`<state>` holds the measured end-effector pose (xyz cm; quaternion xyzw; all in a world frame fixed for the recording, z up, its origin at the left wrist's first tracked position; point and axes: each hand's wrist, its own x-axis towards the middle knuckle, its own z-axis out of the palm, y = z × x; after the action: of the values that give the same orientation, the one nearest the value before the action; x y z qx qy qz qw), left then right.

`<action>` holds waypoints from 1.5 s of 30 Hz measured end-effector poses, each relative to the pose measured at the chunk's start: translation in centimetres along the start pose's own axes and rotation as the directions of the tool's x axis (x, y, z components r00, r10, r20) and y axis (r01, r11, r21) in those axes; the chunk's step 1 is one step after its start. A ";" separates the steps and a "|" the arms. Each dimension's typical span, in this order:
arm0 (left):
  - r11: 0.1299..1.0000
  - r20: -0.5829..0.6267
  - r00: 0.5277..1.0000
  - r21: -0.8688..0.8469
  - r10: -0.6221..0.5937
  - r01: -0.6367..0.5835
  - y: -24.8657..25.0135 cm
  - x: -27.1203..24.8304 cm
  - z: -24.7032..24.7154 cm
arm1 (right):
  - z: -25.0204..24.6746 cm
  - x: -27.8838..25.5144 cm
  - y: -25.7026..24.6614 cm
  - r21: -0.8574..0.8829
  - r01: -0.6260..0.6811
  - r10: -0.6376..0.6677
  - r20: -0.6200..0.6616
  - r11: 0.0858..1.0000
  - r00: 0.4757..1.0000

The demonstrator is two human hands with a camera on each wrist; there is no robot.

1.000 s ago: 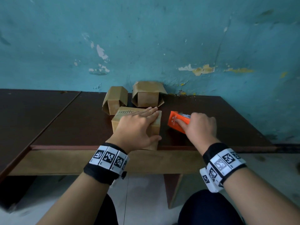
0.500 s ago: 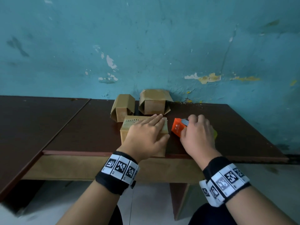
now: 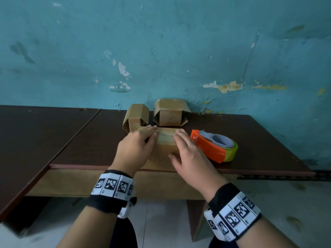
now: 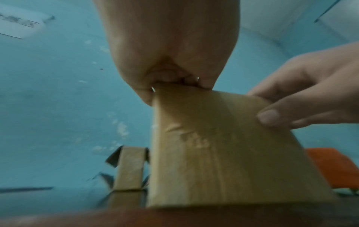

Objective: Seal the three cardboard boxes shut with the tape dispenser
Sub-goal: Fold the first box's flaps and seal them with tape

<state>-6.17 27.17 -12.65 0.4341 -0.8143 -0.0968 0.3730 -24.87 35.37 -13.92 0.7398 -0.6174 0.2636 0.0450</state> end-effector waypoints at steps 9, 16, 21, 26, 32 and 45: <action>0.835 0.051 0.941 -0.445 -0.336 0.322 -0.4 -1.1 0.6 | 2.6 0.0 -1.8 0.559 -0.257 0.270 0.061 0.788 0.961; 0.228 0.447 0.729 -0.750 -0.518 0.621 -1.0 -0.8 -0.1 | 1.9 0.0 -0.8 0.802 -0.318 0.317 0.170 0.505 0.933; 0.202 0.440 0.734 -0.770 -0.517 0.605 -0.9 -1.4 -0.1 | 2.3 0.3 -0.4 0.782 -0.295 0.327 0.124 0.549 0.937; 0.223 0.393 0.721 -0.771 -0.570 0.597 -1.1 -1.8 0.3 | 2.6 1.0 -0.1 0.881 -0.323 0.425 0.160 0.346 0.891; 0.211 0.368 0.715 -0.787 -0.594 0.580 -0.8 -2.2 -0.1 | 2.8 1.0 0.0 0.904 -0.302 0.438 0.149 0.303 0.886; 0.205 0.472 0.732 -0.754 -0.491 0.624 -2.2 -1.7 -0.9 | 2.3 2.0 0.2 0.905 -0.371 0.425 0.259 0.207 0.867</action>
<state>-3.51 27.29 -13.94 0.4303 -0.4471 -0.6585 0.4258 -24.09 32.64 -15.06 0.4358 -0.5165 0.5886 -0.4436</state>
